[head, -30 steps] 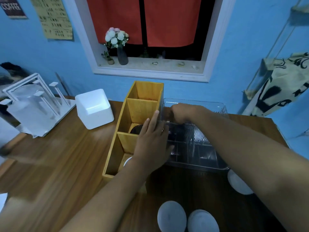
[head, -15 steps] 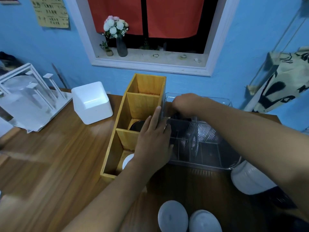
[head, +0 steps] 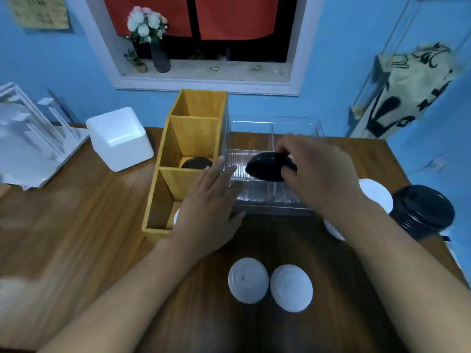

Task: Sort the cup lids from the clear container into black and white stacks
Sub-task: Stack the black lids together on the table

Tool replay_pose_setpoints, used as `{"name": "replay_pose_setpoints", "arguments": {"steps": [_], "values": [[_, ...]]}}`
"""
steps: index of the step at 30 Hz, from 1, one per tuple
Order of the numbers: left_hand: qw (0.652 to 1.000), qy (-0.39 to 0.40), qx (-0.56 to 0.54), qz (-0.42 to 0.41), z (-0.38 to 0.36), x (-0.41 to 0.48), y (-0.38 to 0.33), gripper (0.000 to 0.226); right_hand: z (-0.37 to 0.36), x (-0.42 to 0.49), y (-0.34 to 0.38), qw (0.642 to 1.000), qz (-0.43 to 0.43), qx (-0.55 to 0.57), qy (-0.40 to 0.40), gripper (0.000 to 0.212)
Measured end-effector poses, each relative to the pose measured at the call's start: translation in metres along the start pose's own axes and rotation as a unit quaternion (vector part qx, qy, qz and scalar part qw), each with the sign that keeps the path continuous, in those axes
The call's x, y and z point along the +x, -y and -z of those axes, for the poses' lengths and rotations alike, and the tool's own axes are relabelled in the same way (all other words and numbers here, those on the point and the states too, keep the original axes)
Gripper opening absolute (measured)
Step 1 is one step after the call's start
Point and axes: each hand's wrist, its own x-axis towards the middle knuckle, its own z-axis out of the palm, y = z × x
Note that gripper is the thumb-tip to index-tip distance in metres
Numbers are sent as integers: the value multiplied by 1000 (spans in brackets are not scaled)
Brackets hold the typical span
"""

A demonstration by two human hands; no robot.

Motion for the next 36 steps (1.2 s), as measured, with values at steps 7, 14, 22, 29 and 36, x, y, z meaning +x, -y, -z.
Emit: {"name": "replay_pose_setpoints", "arguments": {"steps": [7,14,22,29,36], "values": [[995,62,-51,-55,-26,-69,-43,60,-57,-158,-24,998,-52,23,-6,40],[978,143,-148,-28,-54,-107,-78,76,-76,-229,-46,997,-63,-21,-43,35],[985,83,-151,9,-68,-125,-100,73,-67,-268,-63,996,-72,17,51,39],[987,70,-141,31,-63,-120,-112,79,-49,-257,-67,992,-49,75,89,52],[987,77,-142,16,-67,-106,-129,74,-47,-221,-81,955,-5,152,255,70]]}}
